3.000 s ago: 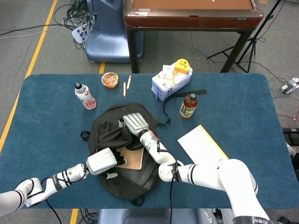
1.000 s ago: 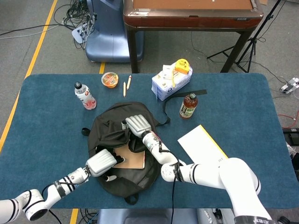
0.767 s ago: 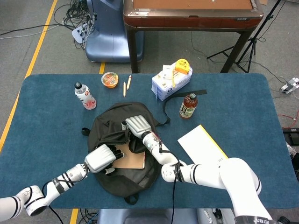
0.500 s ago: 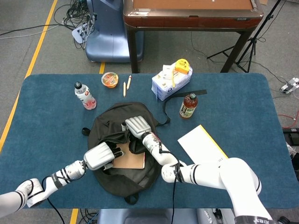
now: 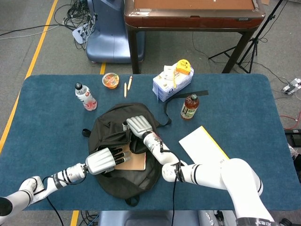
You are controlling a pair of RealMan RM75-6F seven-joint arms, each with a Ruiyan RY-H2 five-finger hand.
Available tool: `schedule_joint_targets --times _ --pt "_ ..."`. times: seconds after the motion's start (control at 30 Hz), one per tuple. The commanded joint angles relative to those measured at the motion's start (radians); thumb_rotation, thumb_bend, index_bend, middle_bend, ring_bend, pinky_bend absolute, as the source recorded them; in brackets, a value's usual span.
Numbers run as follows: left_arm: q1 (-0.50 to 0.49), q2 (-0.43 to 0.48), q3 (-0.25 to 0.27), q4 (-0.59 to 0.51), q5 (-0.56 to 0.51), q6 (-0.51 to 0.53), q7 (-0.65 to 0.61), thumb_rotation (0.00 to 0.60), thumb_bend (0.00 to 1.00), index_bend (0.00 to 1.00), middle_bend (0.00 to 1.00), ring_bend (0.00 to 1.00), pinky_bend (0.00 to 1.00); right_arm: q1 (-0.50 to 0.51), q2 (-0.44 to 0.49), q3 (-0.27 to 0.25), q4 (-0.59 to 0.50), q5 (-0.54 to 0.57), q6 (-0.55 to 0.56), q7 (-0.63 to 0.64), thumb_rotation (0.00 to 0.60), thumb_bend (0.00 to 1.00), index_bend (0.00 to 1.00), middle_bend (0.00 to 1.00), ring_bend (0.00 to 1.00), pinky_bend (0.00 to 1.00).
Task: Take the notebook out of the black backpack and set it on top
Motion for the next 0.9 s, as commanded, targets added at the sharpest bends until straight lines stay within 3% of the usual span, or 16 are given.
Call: schedule_joint_targets --times 0.03,0.3,0.9 --pt "0.009 -0.041 0.01 0.089 0.004 0.044 -0.028 0.6 0.21 0.18 0.22 0.26 0.36 0.002 0.008 0.001 -0.001 0.007 -0.006 0.0 0.6 0.98 0.74 0.57 0.48 0.49" --pt "0.029 -0.083 0.042 0.21 -0.006 0.075 -0.093 0.6 0.21 0.18 0.22 0.26 0.36 0.014 0.022 -0.001 0.016 0.046 -0.044 0.012 0.6 0.98 0.74 0.56 0.48 0.49" --pt "0.034 -0.14 0.066 0.355 -0.047 0.084 -0.181 0.6 0.21 0.18 0.22 0.26 0.36 0.031 0.036 -0.019 0.031 0.066 -0.075 0.045 0.6 0.99 0.74 0.56 0.48 0.49"
